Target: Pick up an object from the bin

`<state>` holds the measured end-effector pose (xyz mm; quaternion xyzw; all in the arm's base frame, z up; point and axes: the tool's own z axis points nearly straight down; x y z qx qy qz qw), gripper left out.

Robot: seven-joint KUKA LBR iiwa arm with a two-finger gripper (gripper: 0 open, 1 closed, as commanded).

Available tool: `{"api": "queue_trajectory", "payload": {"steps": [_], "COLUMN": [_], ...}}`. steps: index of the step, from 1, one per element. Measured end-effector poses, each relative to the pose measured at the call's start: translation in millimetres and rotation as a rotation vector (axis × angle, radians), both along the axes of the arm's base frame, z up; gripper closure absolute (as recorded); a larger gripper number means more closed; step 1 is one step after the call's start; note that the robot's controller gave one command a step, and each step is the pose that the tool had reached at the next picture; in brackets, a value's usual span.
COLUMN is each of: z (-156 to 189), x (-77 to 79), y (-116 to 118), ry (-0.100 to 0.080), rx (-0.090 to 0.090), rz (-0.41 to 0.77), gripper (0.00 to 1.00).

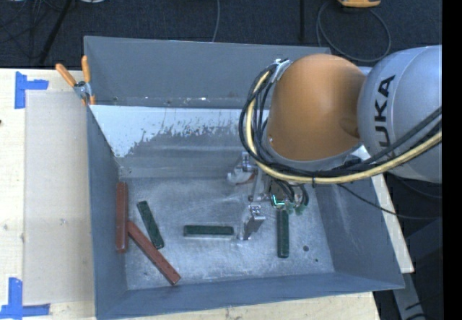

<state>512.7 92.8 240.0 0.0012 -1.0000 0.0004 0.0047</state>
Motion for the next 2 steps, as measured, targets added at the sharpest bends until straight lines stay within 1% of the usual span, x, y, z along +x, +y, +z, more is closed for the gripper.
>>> {"api": "queue_trajectory", "payload": {"steps": [1,2], "z": [4,-38], "x": [1.5,6.5], "y": [-1,-6], "ry": [-0.007,-0.016], "rx": [0.001,0.002], "rz": [-0.003,0.010], "gripper": [0.00,0.00]}}
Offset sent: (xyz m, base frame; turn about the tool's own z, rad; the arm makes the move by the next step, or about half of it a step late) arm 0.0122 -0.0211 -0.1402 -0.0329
